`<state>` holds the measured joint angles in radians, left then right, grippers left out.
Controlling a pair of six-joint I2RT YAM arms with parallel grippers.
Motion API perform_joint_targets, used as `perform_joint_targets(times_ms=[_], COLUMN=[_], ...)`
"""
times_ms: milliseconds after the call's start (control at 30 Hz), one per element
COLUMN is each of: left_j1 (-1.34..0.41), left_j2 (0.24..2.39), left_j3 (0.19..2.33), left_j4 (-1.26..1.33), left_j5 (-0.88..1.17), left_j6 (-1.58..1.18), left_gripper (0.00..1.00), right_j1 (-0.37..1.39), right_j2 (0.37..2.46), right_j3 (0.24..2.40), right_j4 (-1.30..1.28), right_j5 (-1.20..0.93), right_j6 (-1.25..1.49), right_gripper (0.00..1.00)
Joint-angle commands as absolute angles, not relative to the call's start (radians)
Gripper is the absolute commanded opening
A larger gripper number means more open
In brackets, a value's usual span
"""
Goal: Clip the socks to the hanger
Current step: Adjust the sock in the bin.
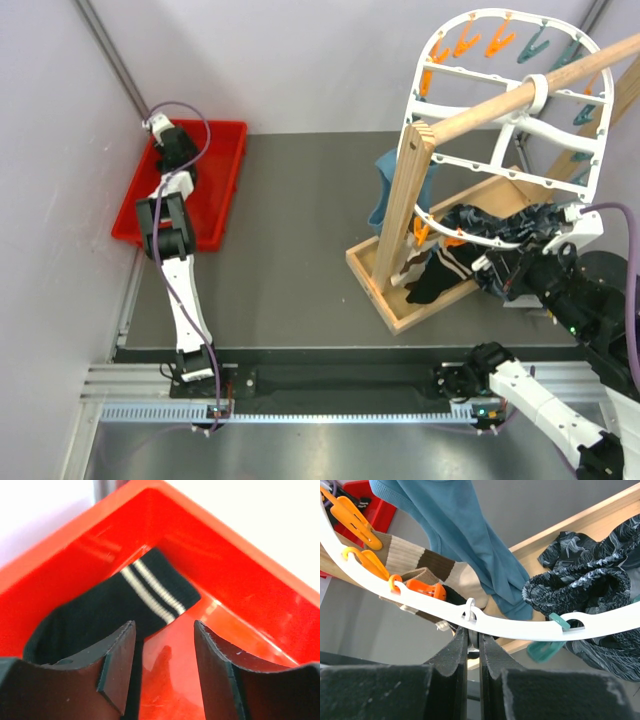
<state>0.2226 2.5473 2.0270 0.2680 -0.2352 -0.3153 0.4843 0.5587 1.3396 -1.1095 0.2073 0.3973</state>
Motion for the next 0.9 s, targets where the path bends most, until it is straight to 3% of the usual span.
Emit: perform_joint_targets(times_ms=[0,233,367,533,633,867], left_j1=[0.236,0.244,0.25,0.261,0.262,0.262], left_j2=[2.511,2.546,2.533,2.542,2.505,2.194], left_j3=[1.951,2.1,2.1,2.129,2.105,1.596], left_j4=[0.342,-0.045,-0.15,-0.366,-0.495,-0.388], left_j5=[-0.293,-0.492,-0.434,-0.328,-0.282,-0.172], left_j6=[-0.399,-0.497,-0.548,-0.58,-0.606,-0.631], left_gripper=[0.56,0.55,0.49,0.11,0.06,0.03], right_j1=[0.489,0.489,0.489,0.489,0.489,0.489], right_j2=[0.574,0.568,0.554,0.54,0.528,0.497], right_j3=[1.319,1.336,1.331,1.365,1.391,1.41], right_j4=[-1.147,-1.155,-1.144,-1.16,-1.18,-1.17], right_j5=[0.156,0.155,0.135,0.13,0.136,0.114], right_j6=[0.403,0.405,0.408,0.41,0.397,0.393], right_gripper=[0.0,0.0,0.0,0.0,0.0,0.0])
